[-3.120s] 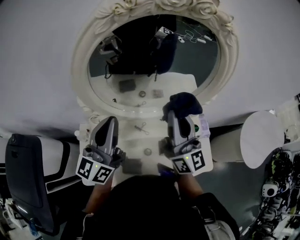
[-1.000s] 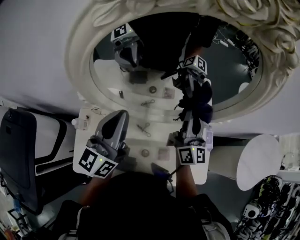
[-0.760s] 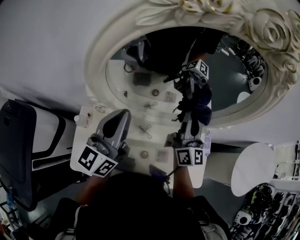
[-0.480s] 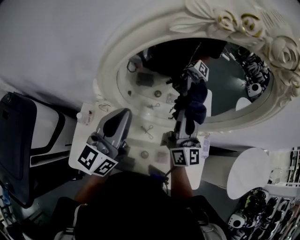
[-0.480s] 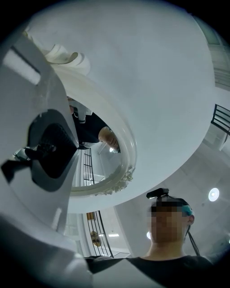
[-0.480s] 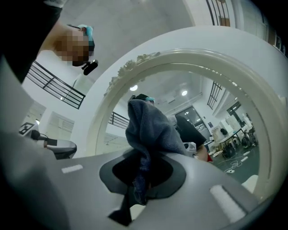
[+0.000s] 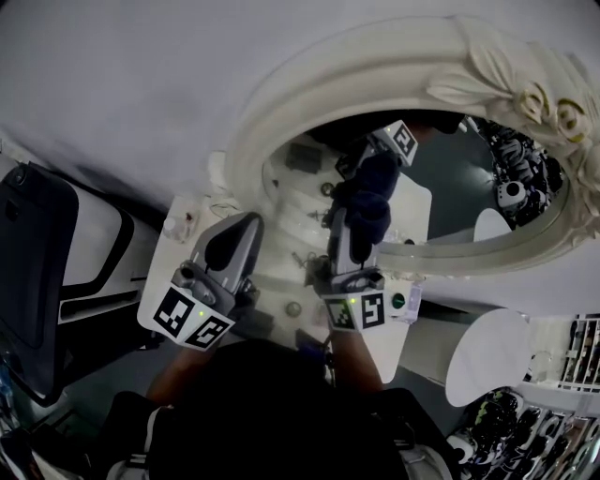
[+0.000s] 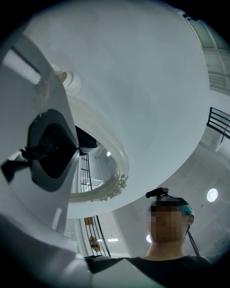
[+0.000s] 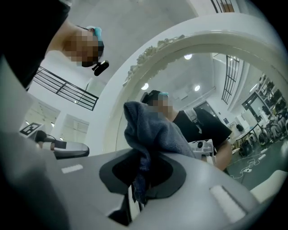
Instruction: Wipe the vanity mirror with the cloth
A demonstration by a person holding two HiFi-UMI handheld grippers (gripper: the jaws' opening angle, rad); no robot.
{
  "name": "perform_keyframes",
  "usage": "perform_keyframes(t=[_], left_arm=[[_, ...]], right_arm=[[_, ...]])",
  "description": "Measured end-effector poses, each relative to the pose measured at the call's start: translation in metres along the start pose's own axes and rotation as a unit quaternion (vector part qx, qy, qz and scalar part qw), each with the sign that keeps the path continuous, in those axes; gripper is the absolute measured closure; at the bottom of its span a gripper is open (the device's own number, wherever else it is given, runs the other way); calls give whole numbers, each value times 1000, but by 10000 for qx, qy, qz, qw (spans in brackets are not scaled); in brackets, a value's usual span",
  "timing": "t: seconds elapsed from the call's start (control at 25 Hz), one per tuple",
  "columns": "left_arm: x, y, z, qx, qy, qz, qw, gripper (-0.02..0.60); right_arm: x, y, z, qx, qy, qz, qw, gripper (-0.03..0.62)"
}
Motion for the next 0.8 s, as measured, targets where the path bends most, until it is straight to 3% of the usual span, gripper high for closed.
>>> perform_keyframes(t=[0.4, 0.8], left_arm=[[2, 27, 10, 211, -19, 55, 9998, 578], [4, 44, 20, 433, -75, 72, 9990, 578]], right_arm=[[-20, 23, -22, 312, 129, -52, 9994, 554], [-59, 50, -50, 984, 582, -209, 9932, 554]])
Point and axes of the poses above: the fingertips, and each gripper's own axes: z backward along the fingers, y to its left, x out of its top, the point moved 7 cm from there along z, backward along the fingers, and after that the axes turned 9 degrees about -z, right-handed, at the moved point
